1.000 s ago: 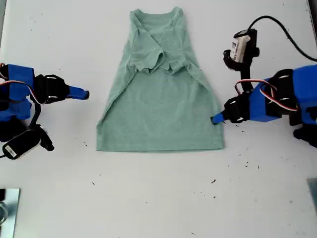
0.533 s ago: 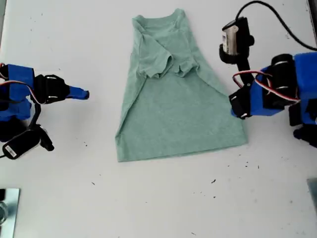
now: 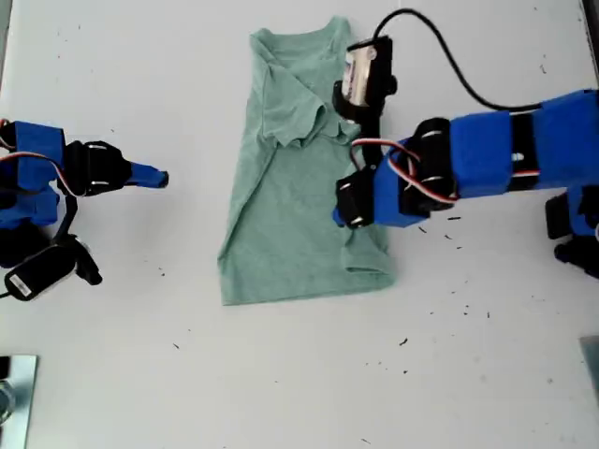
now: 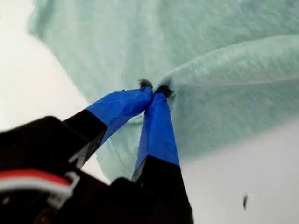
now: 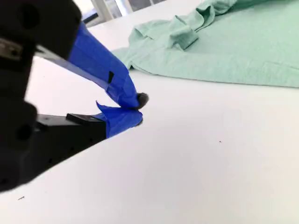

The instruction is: Fold t shirt

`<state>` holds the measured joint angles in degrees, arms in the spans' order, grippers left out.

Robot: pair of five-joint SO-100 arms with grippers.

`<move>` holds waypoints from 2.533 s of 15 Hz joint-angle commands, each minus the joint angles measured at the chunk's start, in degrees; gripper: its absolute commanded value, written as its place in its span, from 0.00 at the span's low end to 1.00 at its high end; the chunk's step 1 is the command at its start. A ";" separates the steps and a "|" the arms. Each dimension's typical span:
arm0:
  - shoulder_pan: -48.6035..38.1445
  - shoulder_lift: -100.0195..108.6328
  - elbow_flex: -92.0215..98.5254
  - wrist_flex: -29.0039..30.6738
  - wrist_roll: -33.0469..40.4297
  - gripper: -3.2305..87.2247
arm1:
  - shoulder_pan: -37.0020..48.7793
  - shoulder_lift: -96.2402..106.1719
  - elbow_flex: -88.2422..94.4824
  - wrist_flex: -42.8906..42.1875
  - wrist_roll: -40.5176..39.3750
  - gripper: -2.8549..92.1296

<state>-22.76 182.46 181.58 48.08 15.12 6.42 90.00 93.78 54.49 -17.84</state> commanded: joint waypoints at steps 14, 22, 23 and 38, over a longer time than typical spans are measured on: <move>0.70 0.79 0.53 0.26 -0.79 0.03 | 12.66 107.14 78.57 19.78 -14.06 0.05; 15.82 -51.94 -62.75 24.79 -4.75 0.03 | 13.54 110.21 83.23 22.59 -11.16 0.05; 17.93 -59.41 -71.10 26.63 -2.55 0.03 | 13.80 110.30 83.23 22.59 -11.34 0.05; 10.55 -87.01 -60.64 3.25 7.82 0.16 | 12.66 110.48 83.23 22.76 -10.28 0.05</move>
<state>-11.07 97.47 120.67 54.76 22.41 19.78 199.42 174.81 76.64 -28.74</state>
